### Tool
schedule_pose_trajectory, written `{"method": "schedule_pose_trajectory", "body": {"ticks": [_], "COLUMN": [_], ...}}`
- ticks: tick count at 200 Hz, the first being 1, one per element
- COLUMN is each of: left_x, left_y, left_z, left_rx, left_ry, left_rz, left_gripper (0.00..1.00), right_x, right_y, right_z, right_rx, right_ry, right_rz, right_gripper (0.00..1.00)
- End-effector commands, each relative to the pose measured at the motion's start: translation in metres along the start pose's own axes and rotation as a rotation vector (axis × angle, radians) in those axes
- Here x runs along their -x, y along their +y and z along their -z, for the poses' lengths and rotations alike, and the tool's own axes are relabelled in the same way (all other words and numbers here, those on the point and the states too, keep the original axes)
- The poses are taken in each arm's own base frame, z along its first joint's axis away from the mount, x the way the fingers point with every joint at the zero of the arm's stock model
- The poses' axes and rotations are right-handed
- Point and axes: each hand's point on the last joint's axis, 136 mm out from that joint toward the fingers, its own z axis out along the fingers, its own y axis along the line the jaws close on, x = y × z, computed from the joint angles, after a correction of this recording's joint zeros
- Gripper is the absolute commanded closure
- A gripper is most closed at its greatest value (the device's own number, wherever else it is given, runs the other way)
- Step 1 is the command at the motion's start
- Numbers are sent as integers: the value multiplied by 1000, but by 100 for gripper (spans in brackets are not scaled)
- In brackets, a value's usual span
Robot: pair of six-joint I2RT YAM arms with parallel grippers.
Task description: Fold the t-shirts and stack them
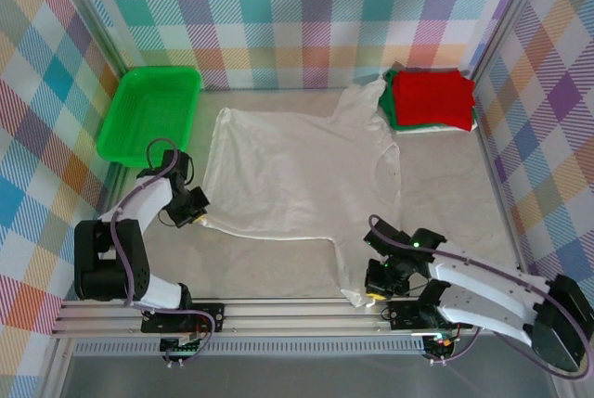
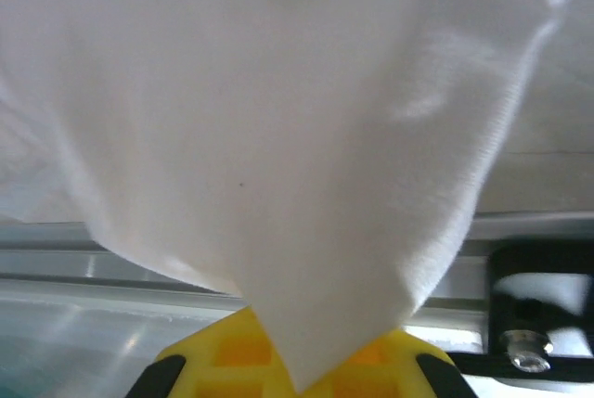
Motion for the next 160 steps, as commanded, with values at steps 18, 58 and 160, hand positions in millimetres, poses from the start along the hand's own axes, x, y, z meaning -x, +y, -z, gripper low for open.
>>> {"method": "schedule_pose_trajectory", "body": {"ticks": [18,58,160], "left_x": [-8,-22,58], "left_y": [10,15,-43], "left_z": [11,26,58], "left_rx": [-18,-31,-157], "left_ry": [1,-5,-116], "left_rz": [44,59,-12], "left_gripper": [100,100,100], "right_x": [12,34,178], "right_y": [-10,-1,44], "right_z": [40,83,175], "right_rx": [-44,-20,28], "right_ry": [-102,-182,-428], "right_rz": [-68,-89,35], "right_gripper": [100,100,100]}}
